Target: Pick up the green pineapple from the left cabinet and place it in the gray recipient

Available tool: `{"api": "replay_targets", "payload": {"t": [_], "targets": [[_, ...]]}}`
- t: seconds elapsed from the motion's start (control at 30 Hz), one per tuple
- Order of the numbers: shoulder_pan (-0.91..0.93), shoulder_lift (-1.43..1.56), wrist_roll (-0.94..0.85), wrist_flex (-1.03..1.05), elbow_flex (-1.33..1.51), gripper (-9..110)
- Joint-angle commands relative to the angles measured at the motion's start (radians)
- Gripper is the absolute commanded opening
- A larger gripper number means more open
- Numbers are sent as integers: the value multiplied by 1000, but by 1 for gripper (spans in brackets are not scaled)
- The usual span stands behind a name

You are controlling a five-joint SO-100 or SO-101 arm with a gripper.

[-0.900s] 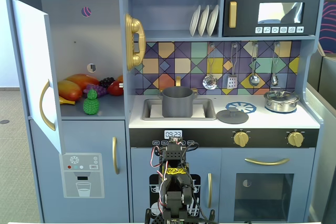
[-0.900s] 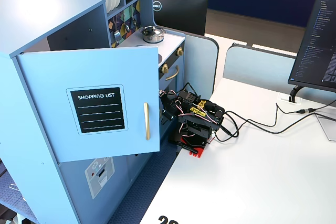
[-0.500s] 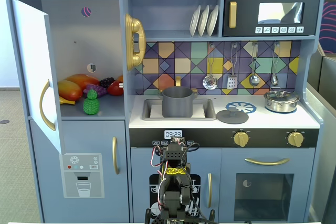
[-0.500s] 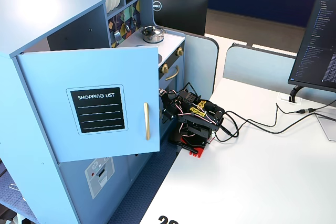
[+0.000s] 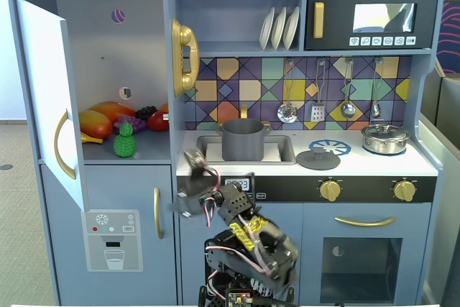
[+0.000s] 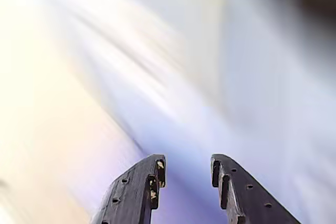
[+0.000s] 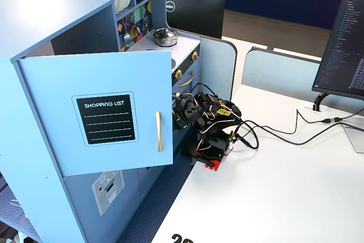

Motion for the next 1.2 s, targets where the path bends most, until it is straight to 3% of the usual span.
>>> {"api": "replay_targets", "payload": {"t": [0.0, 0.17, 0.37, 0.73, 1.17], "targets": [[-123, -83, -49, -327, -120, 0], [-26, -166, 72, -505, -176, 27], [106, -247, 38, -597, -156, 51], [112, -522, -89, -974, -143, 50], [127, -815, -114, -1155, -298, 48]]}}
